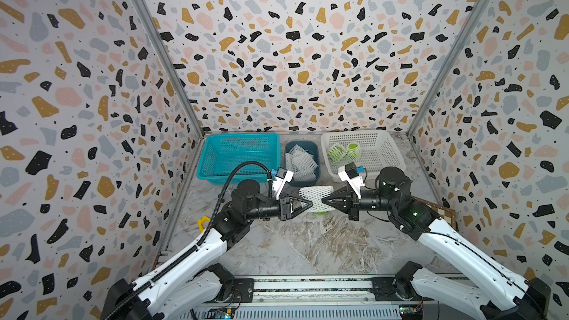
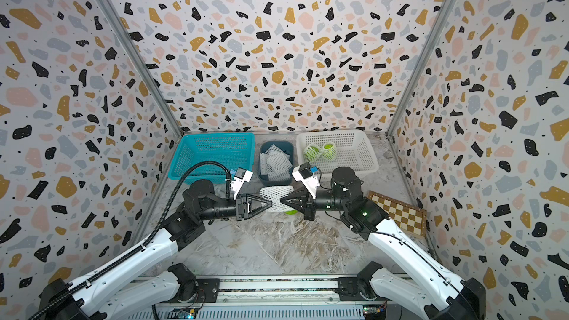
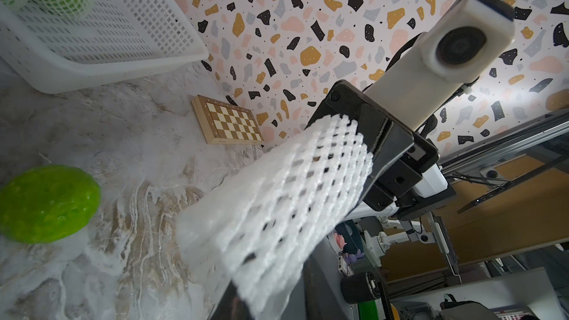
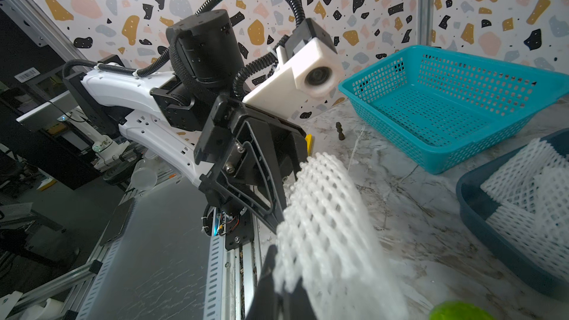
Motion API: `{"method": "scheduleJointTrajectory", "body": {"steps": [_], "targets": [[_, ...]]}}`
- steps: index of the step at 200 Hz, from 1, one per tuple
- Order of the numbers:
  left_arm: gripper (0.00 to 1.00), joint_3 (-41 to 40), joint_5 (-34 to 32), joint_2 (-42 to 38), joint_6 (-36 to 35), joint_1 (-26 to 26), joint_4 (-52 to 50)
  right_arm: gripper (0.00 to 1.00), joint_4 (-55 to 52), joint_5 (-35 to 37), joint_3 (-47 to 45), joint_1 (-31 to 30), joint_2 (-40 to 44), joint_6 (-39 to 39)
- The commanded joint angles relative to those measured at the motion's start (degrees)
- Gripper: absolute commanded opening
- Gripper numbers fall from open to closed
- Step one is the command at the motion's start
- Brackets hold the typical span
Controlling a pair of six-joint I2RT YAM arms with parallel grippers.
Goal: Sleeve custard apples in foam nets
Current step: Open the foam net.
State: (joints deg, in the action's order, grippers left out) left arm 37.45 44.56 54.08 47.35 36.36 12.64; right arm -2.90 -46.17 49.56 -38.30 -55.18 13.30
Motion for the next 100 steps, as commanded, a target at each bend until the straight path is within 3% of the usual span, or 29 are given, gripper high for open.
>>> {"method": "scheduleJointTrajectory", "body": {"steps": [1, 52, 100], "targets": [[0.34, 1.84, 1.41, 0.06, -0.13, -0.50, 0.50, 0.01, -2.33, 1.83, 3.25, -0.62, 0.00, -2.52], [0.27, 1.70, 2.03, -0.06, -0.27, -0.72, -0.40, 0.01, -3.10, 3.78, 3.65, -0.92, 0.33, -3.09], [0.39, 1.44, 2.21, -0.68, -0.26, -1.48, -1.08, 0.01, -4.65, 4.45, 4.23, -1.46, -0.02, -4.41]]}}
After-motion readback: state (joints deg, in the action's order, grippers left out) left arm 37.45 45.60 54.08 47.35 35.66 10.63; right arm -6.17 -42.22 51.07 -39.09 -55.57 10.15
